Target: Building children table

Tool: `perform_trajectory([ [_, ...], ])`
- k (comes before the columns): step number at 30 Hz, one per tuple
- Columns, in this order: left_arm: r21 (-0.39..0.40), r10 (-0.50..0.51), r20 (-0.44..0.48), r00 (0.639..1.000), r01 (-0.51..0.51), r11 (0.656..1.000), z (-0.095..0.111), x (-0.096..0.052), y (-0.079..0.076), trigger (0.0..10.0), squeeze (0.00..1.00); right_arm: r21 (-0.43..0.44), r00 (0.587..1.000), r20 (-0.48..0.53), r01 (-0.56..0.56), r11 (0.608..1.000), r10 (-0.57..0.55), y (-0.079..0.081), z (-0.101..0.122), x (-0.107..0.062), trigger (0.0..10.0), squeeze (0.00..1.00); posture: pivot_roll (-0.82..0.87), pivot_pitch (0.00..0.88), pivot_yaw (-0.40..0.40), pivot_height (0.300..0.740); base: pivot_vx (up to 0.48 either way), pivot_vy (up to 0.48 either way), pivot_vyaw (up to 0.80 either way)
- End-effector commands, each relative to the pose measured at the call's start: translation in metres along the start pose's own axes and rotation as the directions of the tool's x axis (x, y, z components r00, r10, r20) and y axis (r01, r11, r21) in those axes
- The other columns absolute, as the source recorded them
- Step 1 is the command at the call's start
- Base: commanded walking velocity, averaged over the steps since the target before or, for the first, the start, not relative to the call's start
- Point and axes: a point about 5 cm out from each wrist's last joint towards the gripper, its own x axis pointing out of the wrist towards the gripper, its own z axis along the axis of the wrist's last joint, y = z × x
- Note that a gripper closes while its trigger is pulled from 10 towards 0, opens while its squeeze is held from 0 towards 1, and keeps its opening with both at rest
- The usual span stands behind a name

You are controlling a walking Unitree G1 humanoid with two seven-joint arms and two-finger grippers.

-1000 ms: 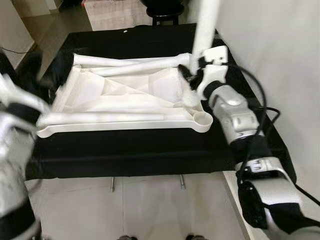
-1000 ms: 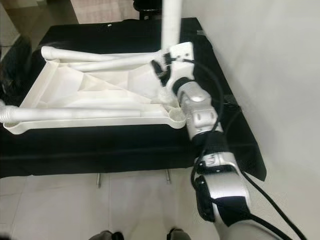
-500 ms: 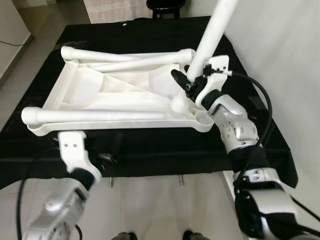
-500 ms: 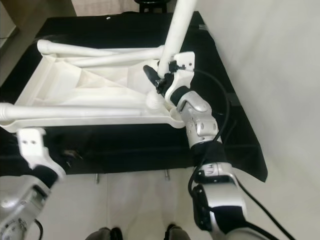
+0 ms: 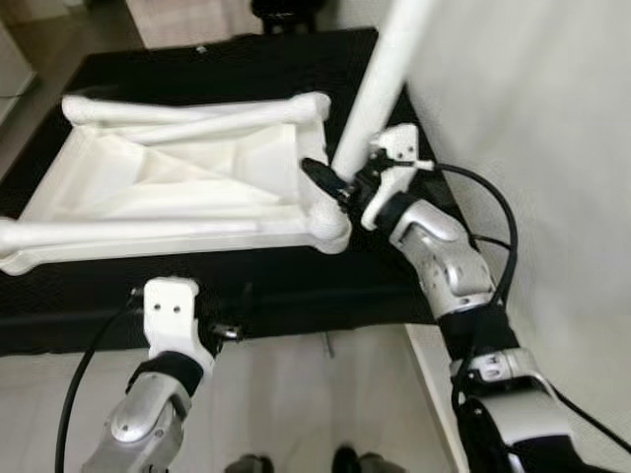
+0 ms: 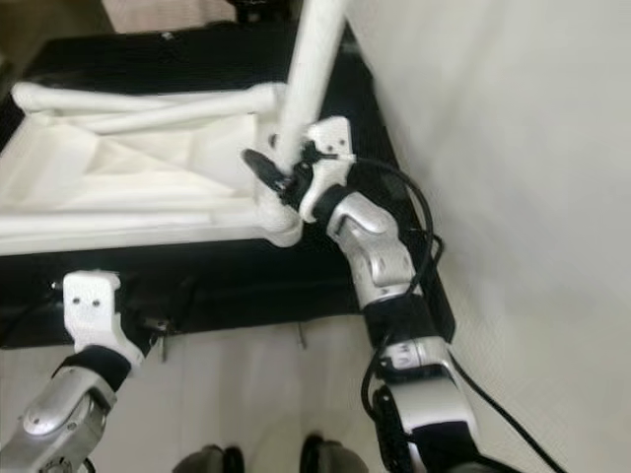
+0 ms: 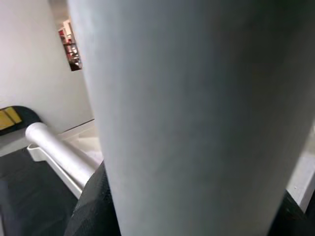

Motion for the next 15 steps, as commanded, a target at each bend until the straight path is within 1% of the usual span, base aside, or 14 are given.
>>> perform_trajectory([
  [1, 0.046, 0.019, -0.003, 1.0, -0.019, 0.999, -0.001, -0.004, 0.001, 10.0, 0.0, -0.054, 0.998, 0.01, -0.061, 0.997, 0.061, 0.007, 0.005, 0.002, 10.0, 0.0, -0.03, 0.234, 0.024, 0.74, 0.0, 0.0, 0.0],
  [4, 0.056, 0.026, -0.005, 1.0, -0.025, 0.998, -0.001, -0.004, 0.001, 10.0, 0.0, -0.068, 0.997, 0.003, -0.079, 0.995, 0.08, 0.008, 0.006, 0.002, 10.0, 0.0, -0.03, 0.234, 0.024, 0.74, 0.0, 0.0, 0.0],
  [6, 0.06, 0.038, -0.039, 0.999, -0.035, 0.998, -0.004, -0.004, 0.0, 10.0, 0.0, -0.085, 0.995, -0.004, -0.101, 0.991, 0.101, 0.009, 0.009, 0.004, 10.0, 0.0, -0.03, 0.245, 0.02, 0.74, 0.0, 0.48, 0.0],
  [8, 0.069, 0.053, -0.03, 0.998, -0.05, 0.996, -0.003, -0.004, 0.001, 10.0, 0.0, -0.092, 0.995, -0.002, -0.103, 0.99, 0.103, 0.009, 0.011, 0.006, 10.0, 0.0, -0.03, 0.25, 0.018, 0.74, 0.0, 0.48, 0.0],
  [9, 0.088, 0.055, -0.015, 0.998, -0.053, 0.995, -0.001, -0.004, 0.001, 10.0, 0.0, -0.095, 0.995, -0.001, -0.096, 0.991, 0.097, 0.008, 0.013, 0.008, 10.0, 0.0, -0.03, 0.255, 0.018, 0.74, 0.0, 0.259, 0.0],
  [10, 0.088, 0.055, -0.015, 0.998, -0.053, 0.995, -0.001, -0.004, 0.001, 10.0, 0.0, -0.095, 0.995, -0.001, -0.096, 0.991, 0.097, 0.008, 0.013, 0.008, 10.0, 0.0, -0.03, 0.255, 0.018, 0.74, 0.0, 0.259, 0.0],
  [15, 0.141, 0.056, -0.008, 0.998, -0.055, 0.989, 0.0, -0.007, -0.001, 10.0, 0.0, -0.102, 0.998, 0.002, -0.068, 0.993, 0.068, 0.005, 0.016, 0.014, 10.0, 0.0, -0.03, 0.269, 0.016, 0.74, 0.0, 0.0, 0.0],
])
